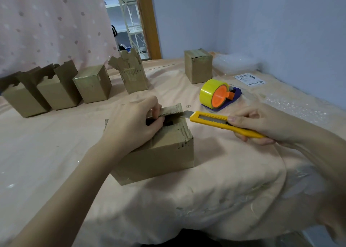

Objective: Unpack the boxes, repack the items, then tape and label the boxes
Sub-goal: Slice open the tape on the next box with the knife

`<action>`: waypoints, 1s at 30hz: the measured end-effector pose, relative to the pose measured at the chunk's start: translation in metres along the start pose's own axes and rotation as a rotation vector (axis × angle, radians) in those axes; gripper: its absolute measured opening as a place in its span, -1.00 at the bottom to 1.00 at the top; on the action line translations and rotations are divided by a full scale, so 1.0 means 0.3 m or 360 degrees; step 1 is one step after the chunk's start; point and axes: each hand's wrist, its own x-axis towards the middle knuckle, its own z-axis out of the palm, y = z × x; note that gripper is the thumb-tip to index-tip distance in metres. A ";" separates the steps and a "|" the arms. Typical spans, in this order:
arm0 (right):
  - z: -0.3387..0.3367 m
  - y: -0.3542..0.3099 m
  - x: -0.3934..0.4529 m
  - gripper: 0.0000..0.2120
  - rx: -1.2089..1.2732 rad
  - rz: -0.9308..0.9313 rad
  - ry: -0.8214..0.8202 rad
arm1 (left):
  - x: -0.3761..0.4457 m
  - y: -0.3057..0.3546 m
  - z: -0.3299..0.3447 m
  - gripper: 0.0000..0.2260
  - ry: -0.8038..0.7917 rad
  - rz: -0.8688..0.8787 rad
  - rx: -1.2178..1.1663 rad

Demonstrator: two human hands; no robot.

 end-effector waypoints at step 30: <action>-0.056 -0.101 -0.066 -0.65 -0.0219 -0.0237 -0.0068 | -0.072 0.073 0.053 -0.50 0.0001 -0.0022 -0.0083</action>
